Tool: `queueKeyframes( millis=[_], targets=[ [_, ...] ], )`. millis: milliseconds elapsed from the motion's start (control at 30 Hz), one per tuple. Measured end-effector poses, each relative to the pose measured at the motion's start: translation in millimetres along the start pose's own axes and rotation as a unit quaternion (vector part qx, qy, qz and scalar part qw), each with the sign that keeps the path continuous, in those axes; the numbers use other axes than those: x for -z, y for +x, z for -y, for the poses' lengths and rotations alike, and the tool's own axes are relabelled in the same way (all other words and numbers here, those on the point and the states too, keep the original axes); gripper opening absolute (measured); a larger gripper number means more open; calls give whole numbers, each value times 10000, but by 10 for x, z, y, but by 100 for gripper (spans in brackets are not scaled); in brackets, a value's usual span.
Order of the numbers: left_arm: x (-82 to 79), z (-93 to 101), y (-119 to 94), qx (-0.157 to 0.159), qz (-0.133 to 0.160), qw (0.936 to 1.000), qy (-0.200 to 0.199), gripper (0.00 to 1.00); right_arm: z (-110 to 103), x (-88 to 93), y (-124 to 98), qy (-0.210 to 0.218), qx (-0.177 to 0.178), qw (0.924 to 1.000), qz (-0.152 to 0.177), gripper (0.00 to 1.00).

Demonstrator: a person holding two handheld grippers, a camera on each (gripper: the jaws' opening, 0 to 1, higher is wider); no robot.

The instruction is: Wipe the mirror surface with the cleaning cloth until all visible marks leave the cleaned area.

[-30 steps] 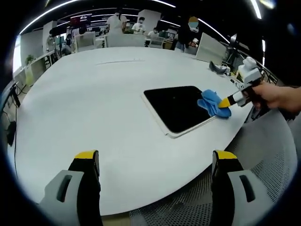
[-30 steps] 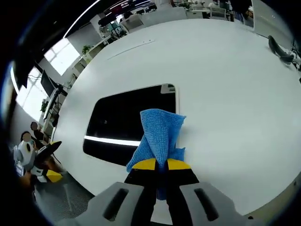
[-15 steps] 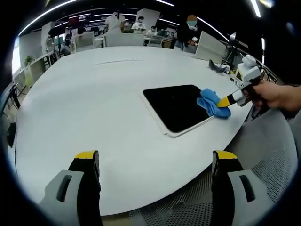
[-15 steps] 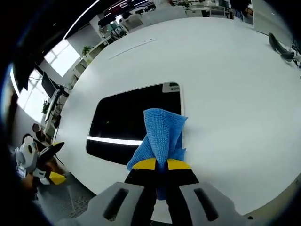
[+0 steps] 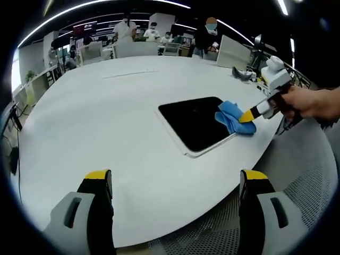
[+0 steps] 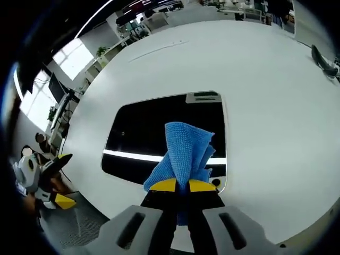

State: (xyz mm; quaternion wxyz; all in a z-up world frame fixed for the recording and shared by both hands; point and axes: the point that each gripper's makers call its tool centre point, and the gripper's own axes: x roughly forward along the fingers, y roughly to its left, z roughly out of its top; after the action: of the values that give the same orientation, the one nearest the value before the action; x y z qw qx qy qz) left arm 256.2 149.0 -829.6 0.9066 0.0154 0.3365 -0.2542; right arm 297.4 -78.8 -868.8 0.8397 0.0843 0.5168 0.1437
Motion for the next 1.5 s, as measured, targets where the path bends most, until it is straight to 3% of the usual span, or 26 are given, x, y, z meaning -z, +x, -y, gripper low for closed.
queueKeyframes(
  millis=[1100, 1500],
  targets=[
    [6, -39, 2, -25, 27, 10000, 14, 99, -726, -92, 289, -468, -394, 9979, -208, 0],
    [17, -26, 16, 4, -14, 10000, 30, 99, -827, -110, 331, -712, -465, 9959, -293, 0]
  ],
)
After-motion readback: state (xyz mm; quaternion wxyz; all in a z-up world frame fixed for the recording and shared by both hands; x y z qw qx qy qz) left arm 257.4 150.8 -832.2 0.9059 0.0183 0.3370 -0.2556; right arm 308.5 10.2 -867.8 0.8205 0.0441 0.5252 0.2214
